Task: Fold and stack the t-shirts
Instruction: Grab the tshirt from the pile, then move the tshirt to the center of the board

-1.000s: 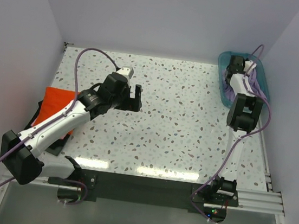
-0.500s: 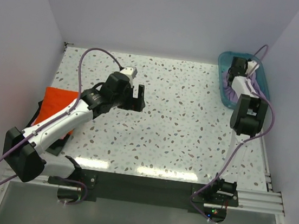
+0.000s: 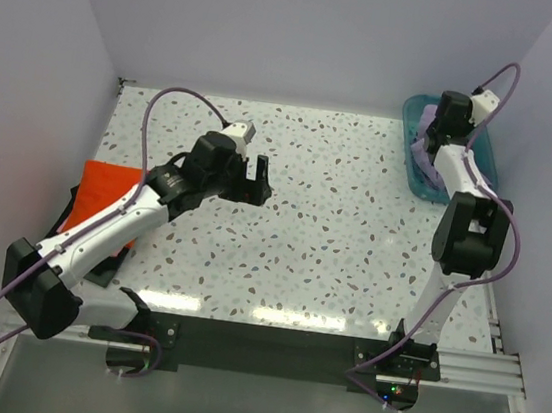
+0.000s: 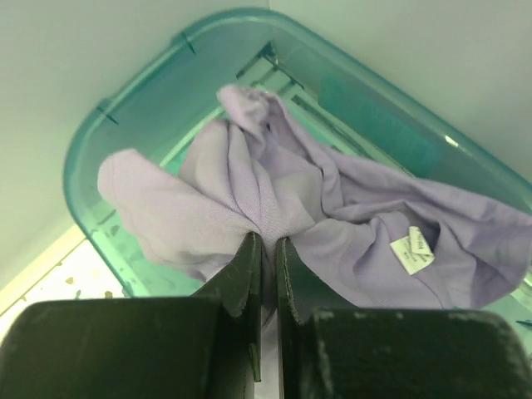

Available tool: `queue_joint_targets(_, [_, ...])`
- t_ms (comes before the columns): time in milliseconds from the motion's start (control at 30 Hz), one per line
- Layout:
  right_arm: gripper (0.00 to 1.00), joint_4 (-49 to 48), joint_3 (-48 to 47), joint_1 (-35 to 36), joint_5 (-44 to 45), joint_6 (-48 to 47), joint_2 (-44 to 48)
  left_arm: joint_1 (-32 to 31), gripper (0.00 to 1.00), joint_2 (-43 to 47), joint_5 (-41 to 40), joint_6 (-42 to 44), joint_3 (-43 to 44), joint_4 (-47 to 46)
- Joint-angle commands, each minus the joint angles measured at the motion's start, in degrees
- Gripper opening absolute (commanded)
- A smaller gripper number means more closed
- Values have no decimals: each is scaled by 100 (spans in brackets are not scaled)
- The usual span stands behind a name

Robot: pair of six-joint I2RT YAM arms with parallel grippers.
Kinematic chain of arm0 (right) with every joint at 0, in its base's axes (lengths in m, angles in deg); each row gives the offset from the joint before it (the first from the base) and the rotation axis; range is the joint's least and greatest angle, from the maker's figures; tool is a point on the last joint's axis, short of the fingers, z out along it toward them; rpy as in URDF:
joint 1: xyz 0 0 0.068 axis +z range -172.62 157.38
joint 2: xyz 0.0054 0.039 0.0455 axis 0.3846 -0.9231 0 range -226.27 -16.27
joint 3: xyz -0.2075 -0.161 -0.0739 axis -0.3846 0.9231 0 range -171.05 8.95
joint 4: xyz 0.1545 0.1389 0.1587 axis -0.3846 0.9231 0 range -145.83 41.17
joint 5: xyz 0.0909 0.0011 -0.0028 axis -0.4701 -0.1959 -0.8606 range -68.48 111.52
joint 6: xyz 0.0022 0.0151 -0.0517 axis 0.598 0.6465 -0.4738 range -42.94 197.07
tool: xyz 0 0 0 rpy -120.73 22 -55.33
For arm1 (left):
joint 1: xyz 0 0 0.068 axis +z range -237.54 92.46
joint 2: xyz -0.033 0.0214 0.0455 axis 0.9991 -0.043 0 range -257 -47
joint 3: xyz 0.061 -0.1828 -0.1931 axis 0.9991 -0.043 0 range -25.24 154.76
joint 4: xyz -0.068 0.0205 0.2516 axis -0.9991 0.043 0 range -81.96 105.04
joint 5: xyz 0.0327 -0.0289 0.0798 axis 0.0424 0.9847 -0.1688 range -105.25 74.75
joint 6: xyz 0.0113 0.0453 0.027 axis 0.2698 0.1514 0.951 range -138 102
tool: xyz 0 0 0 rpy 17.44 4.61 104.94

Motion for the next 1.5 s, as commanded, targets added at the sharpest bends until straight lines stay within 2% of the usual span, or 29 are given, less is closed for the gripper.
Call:
queue_joint_targets(0, [0, -606, -96, 91, 443, -164, 629, 42, 100, 309, 151, 116, -148, -425])
queue_joint_targets(133, [0, -571, -167, 240, 610, -383, 1076, 42, 100, 467, 169, 116, -333, -549])
queue_joint_targets(400, [0, 78, -1246, 355, 549, -550, 1675, 42, 100, 801, 134, 177, -290, -365])
queue_joint_targets(667, [0, 668, -2978, 1347, 312, -1394, 2027, 50, 100, 1179, -393, 257, -246, 57])
queue_joint_targets(900, [0, 1317, -4577, 2490, 31, -1966, 2124, 42, 100, 1592, -901, -225, -508, 417])
queue_joint_targets(1033, [0, 1503, -4448, 3095, -617, -1546, 2571, 50, 100, 1917, -1314, -657, -869, 550])
queue_joint_targets(1200, [0, 1670, -3316, 3606, -1199, -544, 3108, 50, 100, 2094, -1807, -1123, -1090, 646])
queue_joint_targets(1300, [0, 1784, -2682, 3669, -1148, 72, 3109, 42, 100, 1883, -2010, -1299, -1055, 638])
queue_joint_targets(1333, [5, 1880, -2638, 3660, -1104, 91, 2969, 50, 100, 1674, -2010, -1351, -1020, 647])
queue_joint_targets(1367, [14, 2290, -2794, 3599, -956, 117, 2594, 50, 100, 1550, -1984, -1456, -958, 629])
queue_joint_targets(1433, [44, 2740, -3049, 3187, -1216, 336, 2117, 42, 100, 1182, -1923, -1615, -861, 568])
queue_joint_targets(1467, [54, 3065, -3076, 2994, -1453, 450, 1924, 50, 100, 1066, -1914, -1781, -861, 507])
